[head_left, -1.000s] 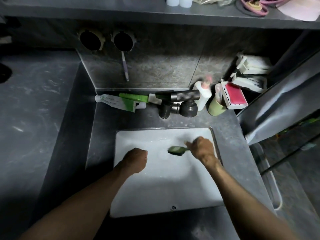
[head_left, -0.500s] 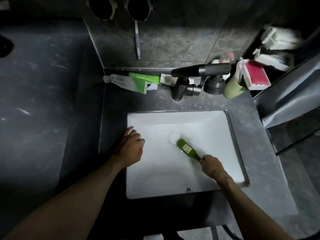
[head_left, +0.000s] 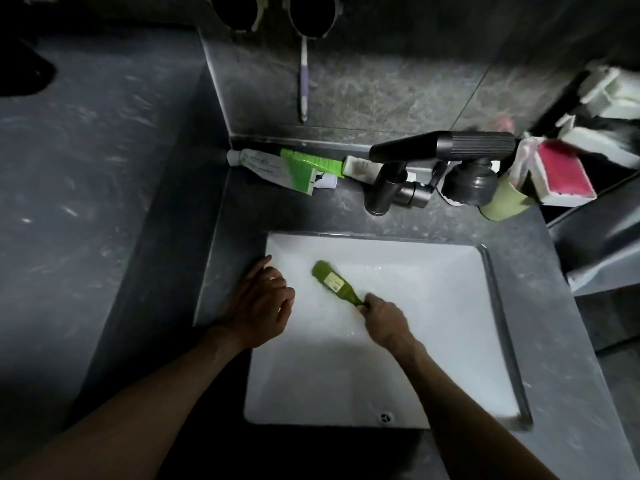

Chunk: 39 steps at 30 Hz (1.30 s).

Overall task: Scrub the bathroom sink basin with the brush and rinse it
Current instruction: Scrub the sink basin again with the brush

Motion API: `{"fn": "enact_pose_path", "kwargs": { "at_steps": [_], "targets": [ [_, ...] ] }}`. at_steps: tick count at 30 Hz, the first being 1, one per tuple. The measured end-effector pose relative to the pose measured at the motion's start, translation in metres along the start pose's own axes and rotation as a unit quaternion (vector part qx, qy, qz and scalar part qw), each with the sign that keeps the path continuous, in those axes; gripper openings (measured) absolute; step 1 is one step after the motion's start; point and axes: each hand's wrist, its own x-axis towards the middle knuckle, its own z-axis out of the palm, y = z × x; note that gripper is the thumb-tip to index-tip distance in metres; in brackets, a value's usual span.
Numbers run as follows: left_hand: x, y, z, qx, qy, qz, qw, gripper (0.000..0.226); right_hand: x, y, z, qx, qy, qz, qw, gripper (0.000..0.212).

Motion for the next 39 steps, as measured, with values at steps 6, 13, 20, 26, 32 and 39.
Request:
{"fn": "enact_pose_path", "kwargs": {
  "at_steps": [6, 13, 20, 26, 32, 39],
  "targets": [
    [0.005, 0.002, -0.004, 0.002, 0.012, -0.004, 1.0, 0.023, -0.005, 0.084, -0.046, -0.12, 0.054, 0.141, 0.981, 0.033],
    [0.005, 0.002, -0.003, -0.018, 0.02, -0.002, 1.0, 0.022, -0.002, 0.043, -0.003, 0.012, 0.007, 0.111, 0.994, 0.026],
    [0.002, 0.001, -0.009, -0.075, 0.071, -0.051, 0.993, 0.017, -0.001, -0.024, -0.013, -0.06, 0.037, 0.016, 0.997, 0.02],
    [-0.002, 0.005, -0.011, -0.1, 0.044, -0.335, 0.936, 0.091, -0.056, -0.056, -0.008, 0.044, 0.108, -0.08, 0.99, 0.027],
    [-0.003, 0.005, -0.007, -0.095, 0.029, -0.364, 0.926, 0.101, -0.021, -0.137, 0.012, 0.125, 0.125, -0.105, 0.979, 0.025],
    [-0.002, 0.008, -0.009, -0.05, 0.011, -0.349, 0.936, 0.1, -0.017, -0.063, 0.002, 0.091, 0.201, 0.067, 0.973, 0.03]
  ]
}}
